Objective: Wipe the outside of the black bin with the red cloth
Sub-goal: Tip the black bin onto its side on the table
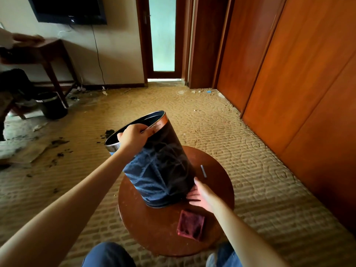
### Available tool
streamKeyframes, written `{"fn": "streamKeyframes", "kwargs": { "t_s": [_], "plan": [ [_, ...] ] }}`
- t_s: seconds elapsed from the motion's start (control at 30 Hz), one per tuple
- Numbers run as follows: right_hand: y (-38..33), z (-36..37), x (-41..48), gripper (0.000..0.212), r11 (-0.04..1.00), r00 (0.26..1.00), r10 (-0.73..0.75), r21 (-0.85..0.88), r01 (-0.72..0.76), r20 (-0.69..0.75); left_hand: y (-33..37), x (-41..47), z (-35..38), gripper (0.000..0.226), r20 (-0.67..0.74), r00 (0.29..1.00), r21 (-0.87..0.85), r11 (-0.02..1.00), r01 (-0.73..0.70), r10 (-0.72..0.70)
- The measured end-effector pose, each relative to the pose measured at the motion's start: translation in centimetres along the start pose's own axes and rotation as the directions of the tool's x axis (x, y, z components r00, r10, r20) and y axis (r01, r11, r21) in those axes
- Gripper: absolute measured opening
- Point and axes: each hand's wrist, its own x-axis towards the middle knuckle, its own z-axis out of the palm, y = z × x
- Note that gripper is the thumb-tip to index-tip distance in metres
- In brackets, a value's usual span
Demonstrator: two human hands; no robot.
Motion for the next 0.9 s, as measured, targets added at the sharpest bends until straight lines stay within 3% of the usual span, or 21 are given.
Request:
{"fn": "streamKeyframes", "kwargs": {
  "t_s": [0.1, 0.23, 0.33, 0.43, 0.57, 0.67, 0.9],
  "plan": [
    [0.6, 1.5, -0.1, 0.041, 0.981, 0.999, -0.039, 0.189, 0.033, 0.029, -1.3, -0.4, -0.9, 0.022, -0.017, 1.0, -0.059, 0.998, 0.008, -0.009],
    [0.0, 2.8, -0.5, 0.018, 0.97, 0.989, -0.123, 0.201, 0.138, -0.083, -3.7, -0.4, -2.0, 0.02, -0.025, 0.999, -0.172, 0.985, 0.026, -0.031],
    [-2.1, 2.1, -1.2, 0.016, 0.936, 0.925, -0.317, 0.09, 0.341, -0.209, -5.4, -0.7, -2.6, 0.023, -0.03, 0.993, -0.389, 0.916, 0.096, -0.117],
    [-4.5, 0.3, -1.9, 0.009, 0.883, 0.845, -0.469, -0.104, 0.459, -0.255, -7.1, -1.9, -1.7, 0.019, 0.057, 0.952, -0.615, 0.741, 0.27, -0.301],
    [-7.0, -2.3, -2.9, 0.026, 0.82, 0.793, -0.546, -0.368, 0.439, -0.27, -8.8, -3.6, 1.2, 0.018, 0.212, 0.885, -0.708, 0.559, 0.432, -0.415],
    [-8.2, -3.6, -3.1, 0.031, 0.792, 0.785, -0.56, -0.447, 0.415, -0.263, -8.9, -4.9, 2.8, 0.022, 0.271, 0.855, -0.743, 0.468, 0.477, -0.441],
    [-9.3, -3.5, -2.9, 0.028, 0.724, 0.789, -0.583, -0.566, 0.395, -0.195, -10.0, -6.9, 3.1, 0.023, 0.326, 0.82, -0.776, 0.361, 0.517, -0.471]
  ]
}}
